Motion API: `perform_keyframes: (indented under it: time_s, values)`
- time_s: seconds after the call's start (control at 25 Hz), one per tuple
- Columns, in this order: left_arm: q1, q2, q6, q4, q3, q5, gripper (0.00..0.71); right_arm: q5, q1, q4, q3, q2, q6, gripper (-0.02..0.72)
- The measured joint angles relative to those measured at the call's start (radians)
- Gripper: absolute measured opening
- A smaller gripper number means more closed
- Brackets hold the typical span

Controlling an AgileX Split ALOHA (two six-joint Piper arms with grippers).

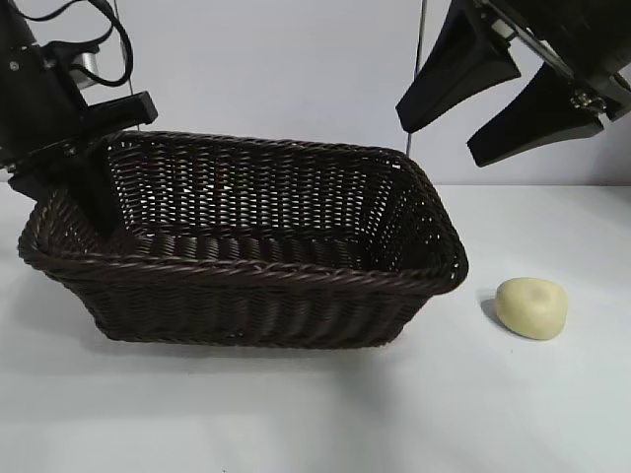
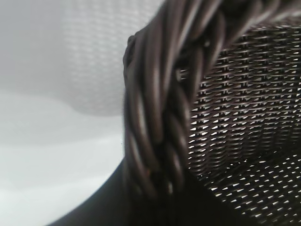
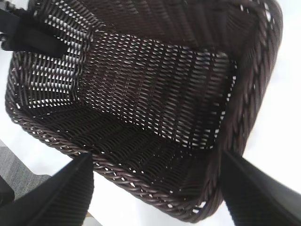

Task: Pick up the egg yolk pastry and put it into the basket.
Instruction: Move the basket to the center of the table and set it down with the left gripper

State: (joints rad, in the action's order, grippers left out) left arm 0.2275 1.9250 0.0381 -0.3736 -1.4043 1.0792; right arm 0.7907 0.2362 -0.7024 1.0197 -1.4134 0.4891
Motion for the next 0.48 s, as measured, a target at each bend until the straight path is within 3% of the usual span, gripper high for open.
perform_keyframes:
  time_s: [0.48]
  values:
    - [0.000,0.084,0.117,-0.029,-0.019,-0.036,0.097,0.000,0.000,0.000,0.000,0.000,-0.003,0.540]
